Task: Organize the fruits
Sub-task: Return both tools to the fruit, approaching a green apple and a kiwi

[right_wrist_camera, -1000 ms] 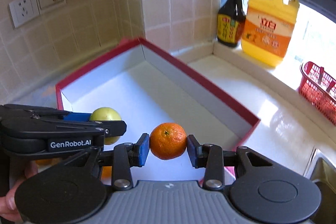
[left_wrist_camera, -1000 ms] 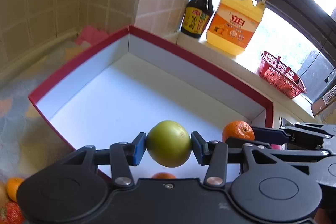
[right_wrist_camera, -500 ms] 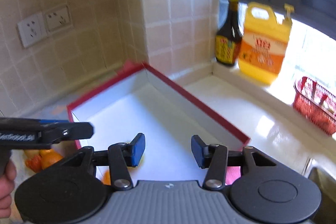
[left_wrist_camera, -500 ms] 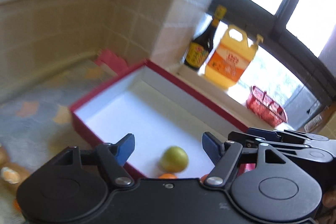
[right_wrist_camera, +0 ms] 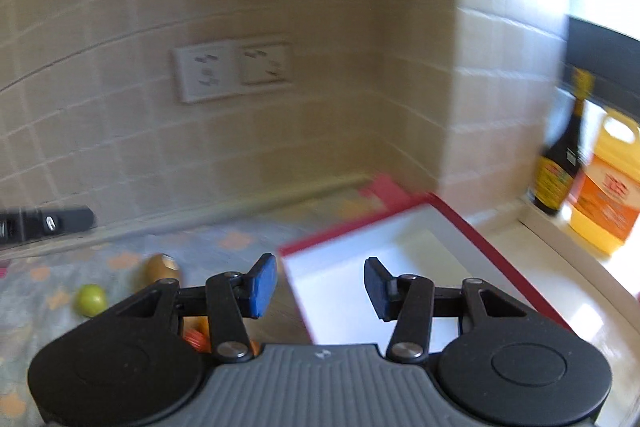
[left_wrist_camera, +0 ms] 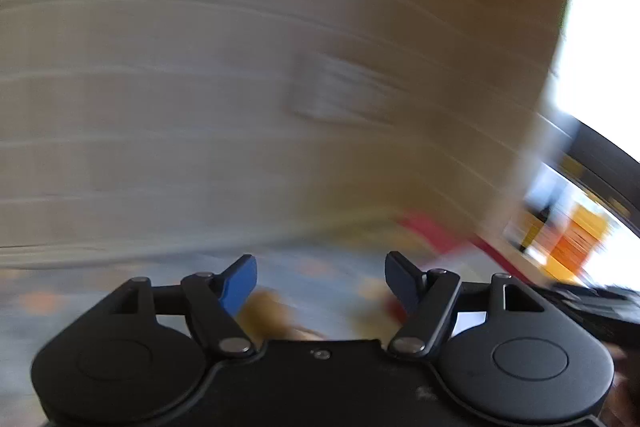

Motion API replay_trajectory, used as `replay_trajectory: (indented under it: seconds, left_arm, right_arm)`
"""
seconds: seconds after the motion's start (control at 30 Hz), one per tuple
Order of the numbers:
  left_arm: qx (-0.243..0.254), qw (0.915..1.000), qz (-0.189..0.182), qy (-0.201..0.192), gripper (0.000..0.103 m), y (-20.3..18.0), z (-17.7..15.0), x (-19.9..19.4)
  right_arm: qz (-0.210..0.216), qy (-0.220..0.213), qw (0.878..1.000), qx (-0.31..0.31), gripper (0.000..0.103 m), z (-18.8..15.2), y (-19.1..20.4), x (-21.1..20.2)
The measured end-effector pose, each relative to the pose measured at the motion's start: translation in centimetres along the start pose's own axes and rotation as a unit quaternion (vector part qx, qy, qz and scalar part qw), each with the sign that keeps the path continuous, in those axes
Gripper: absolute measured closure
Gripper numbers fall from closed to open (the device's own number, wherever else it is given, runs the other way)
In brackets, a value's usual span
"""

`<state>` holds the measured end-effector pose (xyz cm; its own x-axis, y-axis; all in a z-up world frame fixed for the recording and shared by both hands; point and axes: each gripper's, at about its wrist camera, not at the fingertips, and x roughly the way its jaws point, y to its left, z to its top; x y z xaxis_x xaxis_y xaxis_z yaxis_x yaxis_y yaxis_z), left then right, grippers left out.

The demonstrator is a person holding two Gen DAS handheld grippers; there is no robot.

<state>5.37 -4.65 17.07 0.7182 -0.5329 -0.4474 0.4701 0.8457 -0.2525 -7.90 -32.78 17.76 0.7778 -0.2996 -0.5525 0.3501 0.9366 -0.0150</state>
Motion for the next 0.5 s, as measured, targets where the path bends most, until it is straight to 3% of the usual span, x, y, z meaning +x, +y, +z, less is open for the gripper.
replay_trajectory:
  seconds: [0.1, 0.23, 0.37, 0.5]
  left_arm:
    - [-0.029, 0.9969, 0.066, -0.030, 0.019, 3.7, 0.6, -1.8]
    - [-0.058, 0.9927, 0.100, -0.034, 0.019, 7.3, 0.5, -2.6]
    - [-0.073, 0.9904, 0.117, 0.003, 0.019, 10.0, -0.7, -0.9]
    - [-0.089, 0.9888, 0.109, 0.049, 0.019, 11.0, -3.0, 2.5]
  right_arm:
    - [0.023, -0.013, 0.999, -0.028, 0.052, 1.0, 2.8, 1.0]
    - [0.051, -0.018, 0.997, -0.057, 0.052, 2.2, 6.1, 3.1]
    - [0.077, -0.003, 0.994, -0.078, 0.052, 2.7, 8.6, 6.5]
    - [0.097, 0.030, 0.990, -0.094, 0.052, 2.2, 10.7, 10.8]
